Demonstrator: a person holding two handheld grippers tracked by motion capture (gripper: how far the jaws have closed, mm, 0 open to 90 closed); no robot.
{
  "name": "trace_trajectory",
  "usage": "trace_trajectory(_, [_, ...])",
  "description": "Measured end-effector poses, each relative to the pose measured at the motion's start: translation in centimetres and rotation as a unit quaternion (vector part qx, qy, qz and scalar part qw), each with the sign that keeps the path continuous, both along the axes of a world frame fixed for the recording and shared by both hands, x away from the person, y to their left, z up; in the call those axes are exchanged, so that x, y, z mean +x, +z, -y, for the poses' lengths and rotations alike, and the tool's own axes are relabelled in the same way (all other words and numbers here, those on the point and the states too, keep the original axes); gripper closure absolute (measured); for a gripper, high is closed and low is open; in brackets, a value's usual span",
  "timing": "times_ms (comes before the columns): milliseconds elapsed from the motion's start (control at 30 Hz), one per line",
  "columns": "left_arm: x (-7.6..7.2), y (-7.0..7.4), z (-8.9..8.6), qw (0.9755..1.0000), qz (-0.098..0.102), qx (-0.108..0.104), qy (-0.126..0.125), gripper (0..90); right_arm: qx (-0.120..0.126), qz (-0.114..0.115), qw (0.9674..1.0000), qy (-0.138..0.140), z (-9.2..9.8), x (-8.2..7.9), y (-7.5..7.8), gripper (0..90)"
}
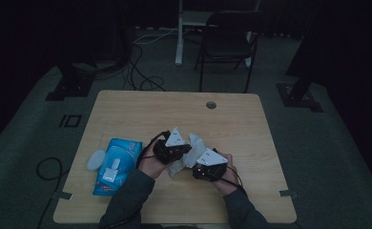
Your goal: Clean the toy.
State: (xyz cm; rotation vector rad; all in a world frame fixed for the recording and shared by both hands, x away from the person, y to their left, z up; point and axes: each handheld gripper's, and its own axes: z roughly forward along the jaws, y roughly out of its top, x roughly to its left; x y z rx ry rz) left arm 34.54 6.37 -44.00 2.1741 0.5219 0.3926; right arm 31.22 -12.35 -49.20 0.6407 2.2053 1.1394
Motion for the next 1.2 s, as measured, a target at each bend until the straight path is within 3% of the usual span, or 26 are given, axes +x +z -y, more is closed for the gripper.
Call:
trace_trajectory(500, [-0.9, -0.7, 1.1, 0.9996, -0.004, 0.008, -0.027, 88.3, 0.019, -0.038, 0.999, -0.011, 0.4, 0.7, 0.0, 33.9])
trace_trajectory(833, [-0.2, -0.7, 0.3, 1.0, 0.006, 0.006, 0.005, 87.6, 0.03, -0.045, 0.9985, -0.009, 0.6, 0.8, 0.2, 33.9])
trace_trajectory(1200, [0.5, -0.9, 1.0, 0.9997, 0.017, 0.01, 0.014, 85.5, 0.025, -0.048, 0.9985, 0.002, 0.2, 0.5, 0.2, 34.0])
